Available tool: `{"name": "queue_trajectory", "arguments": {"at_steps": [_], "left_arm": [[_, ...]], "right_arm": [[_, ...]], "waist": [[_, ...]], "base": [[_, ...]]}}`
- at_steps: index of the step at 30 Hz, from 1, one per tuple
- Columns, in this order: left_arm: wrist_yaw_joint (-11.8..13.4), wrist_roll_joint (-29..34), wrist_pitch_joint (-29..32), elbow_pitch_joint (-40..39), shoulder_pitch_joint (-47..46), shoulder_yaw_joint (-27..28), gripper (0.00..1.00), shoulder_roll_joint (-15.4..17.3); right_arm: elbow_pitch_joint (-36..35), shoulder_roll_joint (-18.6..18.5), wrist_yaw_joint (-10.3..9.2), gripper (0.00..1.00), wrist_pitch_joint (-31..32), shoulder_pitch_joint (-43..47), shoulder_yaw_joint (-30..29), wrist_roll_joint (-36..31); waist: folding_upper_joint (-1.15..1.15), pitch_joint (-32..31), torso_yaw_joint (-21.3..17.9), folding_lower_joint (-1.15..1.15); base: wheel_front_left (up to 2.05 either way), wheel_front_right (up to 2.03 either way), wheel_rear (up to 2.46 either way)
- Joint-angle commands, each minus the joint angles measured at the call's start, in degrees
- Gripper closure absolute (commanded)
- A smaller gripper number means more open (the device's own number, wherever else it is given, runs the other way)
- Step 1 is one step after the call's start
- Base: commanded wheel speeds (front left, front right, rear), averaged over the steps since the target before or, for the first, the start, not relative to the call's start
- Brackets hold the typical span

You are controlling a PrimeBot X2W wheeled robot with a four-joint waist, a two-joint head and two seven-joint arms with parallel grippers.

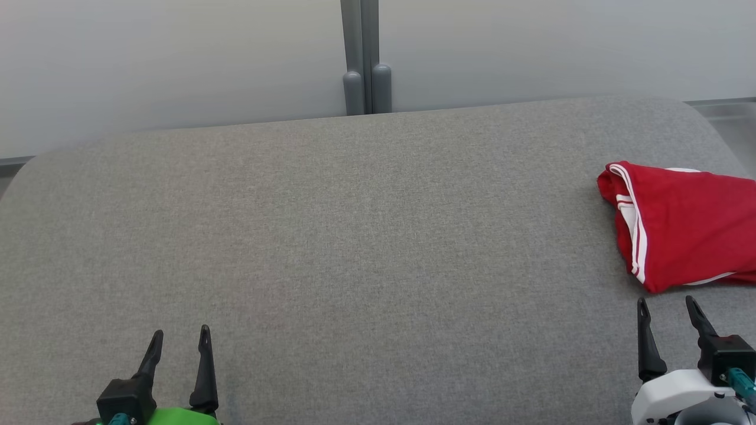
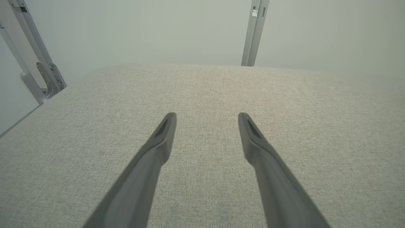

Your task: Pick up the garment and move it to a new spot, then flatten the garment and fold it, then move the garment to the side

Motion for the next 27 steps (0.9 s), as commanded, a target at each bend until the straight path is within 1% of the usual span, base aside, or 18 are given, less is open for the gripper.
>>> {"name": "queue_trajectory", "arguments": {"at_steps": [1,21,22,27], "left_arm": [[-0.2,0.2,-0.1,-0.2,-0.6,0.0,0.00,0.1],[-0.1,0.1,0.0,-0.1,-0.3,0.1,0.00,0.0],[0.0,0.0,0.1,0.8,0.7,0.0,1.00,-0.2],[0.0,-0.1,0.5,3.2,1.3,0.0,1.00,-0.5]], "right_arm": [[0.2,-0.1,-0.10,0.00,-0.2,-0.5,0.0,0.1],[-0.1,0.0,-0.01,0.00,0.0,-0.3,0.3,-0.2],[0.9,0.5,0.01,1.00,0.1,0.4,0.3,0.0],[3.3,1.2,0.01,1.00,0.3,0.8,0.3,0.2]], "waist": [[0.00,0.1,0.0,0.00],[0.00,0.1,0.1,0.00],[0.00,0.1,0.2,0.00],[0.00,0.1,0.2,0.00]], "base": [[0.00,0.00,0.00],[0.00,0.00,0.00],[0.00,0.00,0.00],[0.00,0.00,0.00]]}}
